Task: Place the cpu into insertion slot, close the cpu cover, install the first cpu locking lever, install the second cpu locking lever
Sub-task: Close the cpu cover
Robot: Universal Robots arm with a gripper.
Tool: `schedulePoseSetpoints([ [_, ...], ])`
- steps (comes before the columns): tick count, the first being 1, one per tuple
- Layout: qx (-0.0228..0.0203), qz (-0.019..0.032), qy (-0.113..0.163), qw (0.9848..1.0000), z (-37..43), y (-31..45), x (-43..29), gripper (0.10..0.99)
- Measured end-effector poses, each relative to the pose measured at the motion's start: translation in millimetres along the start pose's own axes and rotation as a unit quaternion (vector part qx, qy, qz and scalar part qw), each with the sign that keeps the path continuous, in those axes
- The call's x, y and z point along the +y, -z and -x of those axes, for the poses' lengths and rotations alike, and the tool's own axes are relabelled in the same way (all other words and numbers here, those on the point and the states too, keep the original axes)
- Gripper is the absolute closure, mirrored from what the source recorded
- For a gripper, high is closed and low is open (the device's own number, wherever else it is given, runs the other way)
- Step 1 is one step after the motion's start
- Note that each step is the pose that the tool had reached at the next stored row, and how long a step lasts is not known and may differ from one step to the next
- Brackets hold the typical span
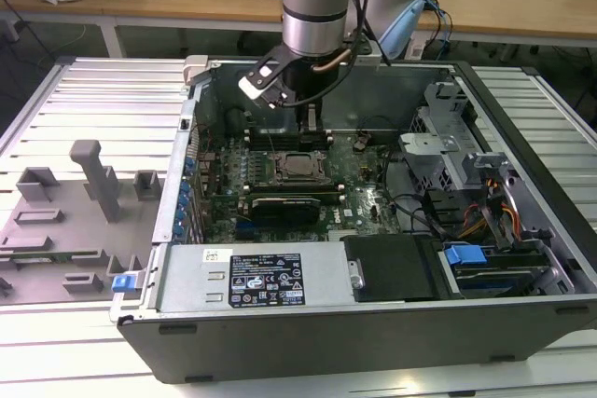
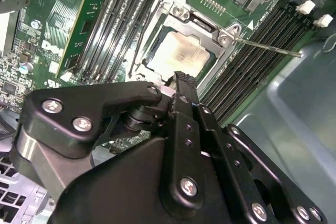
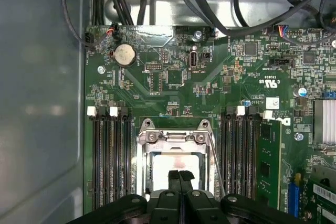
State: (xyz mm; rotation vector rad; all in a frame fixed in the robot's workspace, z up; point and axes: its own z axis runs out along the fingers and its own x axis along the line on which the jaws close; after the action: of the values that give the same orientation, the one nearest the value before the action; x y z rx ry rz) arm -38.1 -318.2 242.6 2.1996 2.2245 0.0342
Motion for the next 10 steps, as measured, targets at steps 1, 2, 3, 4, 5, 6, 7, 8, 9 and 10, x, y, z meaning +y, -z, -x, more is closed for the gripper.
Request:
schedulePoseSetpoints([
  [1,-0.0013,0.0001,0.003,1.0000,-0.1,-0.1,0.0,0.980],
  [2,-0.0020,0.0000,0.010,0.9999,0.0,-0.1,0.0,0.980],
  [3,-0.0023,-0.0001,0.025,0.9997,0.1,0.0,0.0,0.980],
  [4,-0.0025,-0.0002,0.034,0.9994,0.1,0.1,0.0,0.980],
  [5,-0.0025,-0.0002,0.044,0.9990,0.1,0.1,0.0,0.980],
  [6,-0.0025,-0.0003,0.061,0.9982,0.0,0.0,0.0,0.980],
  [7,-0.0024,-0.0004,0.078,0.9969,0.0,-0.1,0.0,0.980],
  [8,-0.0022,-0.0004,0.094,0.9956,0.0,-0.1,0.0,0.980],
  [9,-0.0020,-0.0004,0.111,0.9939,0.0,-0.2,0.0,0.980],
  [10,-0.0017,-0.0004,0.127,0.9919,0.0,-0.3,0.0,0.980],
])
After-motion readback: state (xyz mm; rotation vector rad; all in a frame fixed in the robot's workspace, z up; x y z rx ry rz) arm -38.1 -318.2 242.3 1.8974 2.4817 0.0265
